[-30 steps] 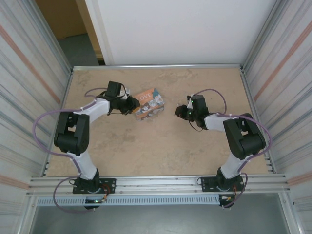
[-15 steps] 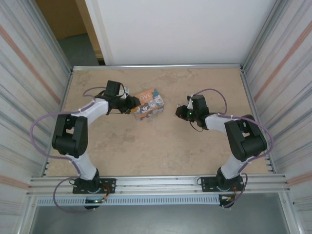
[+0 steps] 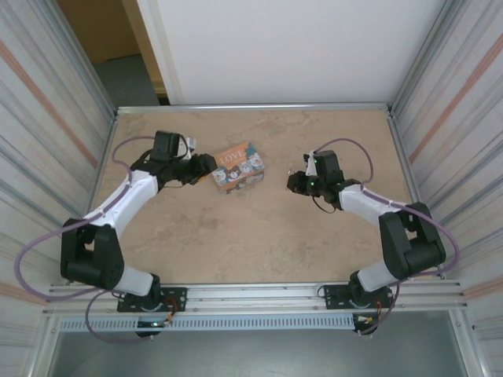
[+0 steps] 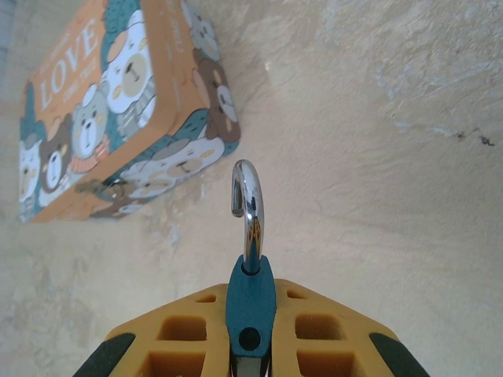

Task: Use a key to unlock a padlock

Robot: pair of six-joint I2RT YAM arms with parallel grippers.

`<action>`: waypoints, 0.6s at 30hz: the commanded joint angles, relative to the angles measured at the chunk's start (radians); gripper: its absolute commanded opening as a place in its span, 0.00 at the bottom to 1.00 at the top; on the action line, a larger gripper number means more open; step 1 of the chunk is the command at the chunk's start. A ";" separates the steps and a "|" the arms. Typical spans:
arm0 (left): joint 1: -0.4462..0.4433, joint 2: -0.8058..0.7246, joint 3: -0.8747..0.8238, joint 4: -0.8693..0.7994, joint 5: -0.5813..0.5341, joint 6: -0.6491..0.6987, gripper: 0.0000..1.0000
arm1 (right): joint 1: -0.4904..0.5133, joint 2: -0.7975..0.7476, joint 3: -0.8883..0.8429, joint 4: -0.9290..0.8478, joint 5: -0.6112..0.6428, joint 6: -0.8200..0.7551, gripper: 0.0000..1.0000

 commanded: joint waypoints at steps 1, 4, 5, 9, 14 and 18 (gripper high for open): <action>0.009 -0.085 -0.050 -0.096 -0.095 0.051 0.47 | 0.001 -0.079 0.035 -0.131 -0.021 -0.069 0.00; 0.009 -0.176 -0.106 -0.113 -0.166 0.052 0.48 | 0.006 -0.137 0.029 -0.192 -0.029 -0.085 0.00; 0.010 -0.201 -0.123 -0.113 -0.184 0.051 0.49 | 0.008 -0.154 0.029 -0.213 -0.035 -0.088 0.00; 0.010 -0.316 -0.199 -0.101 -0.231 0.050 0.53 | 0.026 -0.214 0.034 -0.303 -0.053 -0.111 0.00; 0.010 -0.429 -0.297 -0.068 -0.252 0.039 0.56 | 0.066 -0.269 0.039 -0.394 -0.052 -0.123 0.00; 0.010 -0.511 -0.377 -0.041 -0.265 0.020 0.58 | 0.107 -0.289 0.038 -0.445 -0.056 -0.122 0.00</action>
